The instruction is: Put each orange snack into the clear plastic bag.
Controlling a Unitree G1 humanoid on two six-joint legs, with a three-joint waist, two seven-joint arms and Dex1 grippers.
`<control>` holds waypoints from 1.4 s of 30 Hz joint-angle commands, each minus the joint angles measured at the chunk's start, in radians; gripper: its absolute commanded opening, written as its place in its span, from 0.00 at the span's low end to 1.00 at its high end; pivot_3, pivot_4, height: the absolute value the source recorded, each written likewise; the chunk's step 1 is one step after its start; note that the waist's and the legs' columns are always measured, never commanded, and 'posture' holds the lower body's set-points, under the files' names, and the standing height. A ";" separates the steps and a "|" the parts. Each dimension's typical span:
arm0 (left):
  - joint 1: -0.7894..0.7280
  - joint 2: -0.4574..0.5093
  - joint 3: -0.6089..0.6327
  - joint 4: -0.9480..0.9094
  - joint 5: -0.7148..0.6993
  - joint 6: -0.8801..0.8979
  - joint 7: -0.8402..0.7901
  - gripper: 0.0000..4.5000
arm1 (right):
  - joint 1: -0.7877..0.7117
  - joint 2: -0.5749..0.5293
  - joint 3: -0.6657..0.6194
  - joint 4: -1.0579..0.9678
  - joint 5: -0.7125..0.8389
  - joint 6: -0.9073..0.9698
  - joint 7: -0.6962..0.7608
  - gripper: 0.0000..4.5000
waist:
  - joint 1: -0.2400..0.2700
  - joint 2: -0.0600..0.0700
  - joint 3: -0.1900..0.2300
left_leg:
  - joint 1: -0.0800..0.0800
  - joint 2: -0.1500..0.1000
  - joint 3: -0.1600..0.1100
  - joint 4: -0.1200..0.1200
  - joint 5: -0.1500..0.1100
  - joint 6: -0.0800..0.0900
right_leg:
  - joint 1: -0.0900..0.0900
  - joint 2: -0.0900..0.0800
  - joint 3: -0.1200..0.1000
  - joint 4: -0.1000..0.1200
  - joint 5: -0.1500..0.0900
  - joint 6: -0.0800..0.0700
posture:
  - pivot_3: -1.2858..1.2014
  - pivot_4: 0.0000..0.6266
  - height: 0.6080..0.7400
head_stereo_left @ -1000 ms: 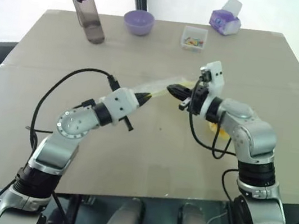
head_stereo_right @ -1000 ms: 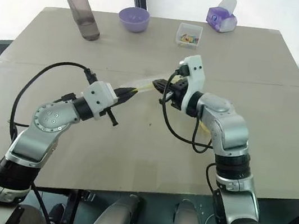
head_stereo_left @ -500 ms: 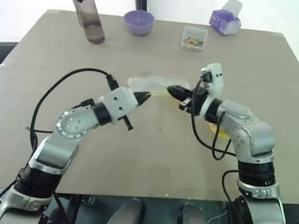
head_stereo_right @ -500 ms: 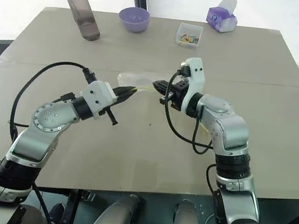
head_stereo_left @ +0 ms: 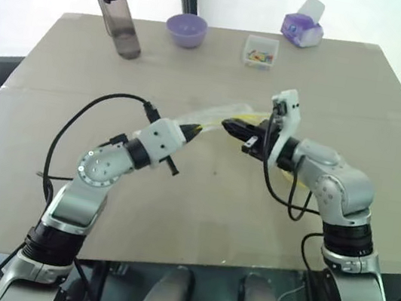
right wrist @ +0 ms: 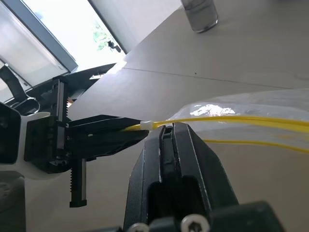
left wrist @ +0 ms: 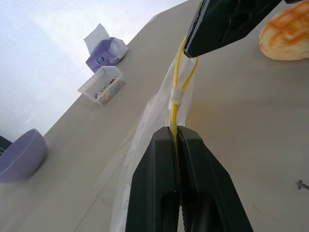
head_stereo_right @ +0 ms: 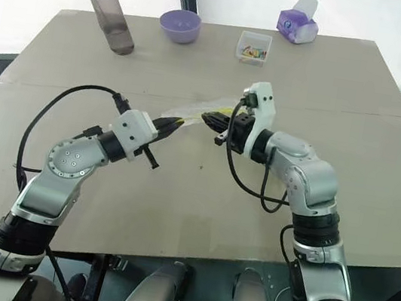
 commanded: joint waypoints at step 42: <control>0.010 -0.071 -0.068 -0.063 0.130 0.071 0.072 0.00 | 0.001 -0.190 0.314 0.225 -0.730 -0.854 -0.081 0.97 | 0.000 0.000 0.000 | -0.001 0.000 0.001 0.002 0.000 0.000 | 0.000 0.000 0.000 0.000 0.000 0.000 | 0.52 0.24 1.00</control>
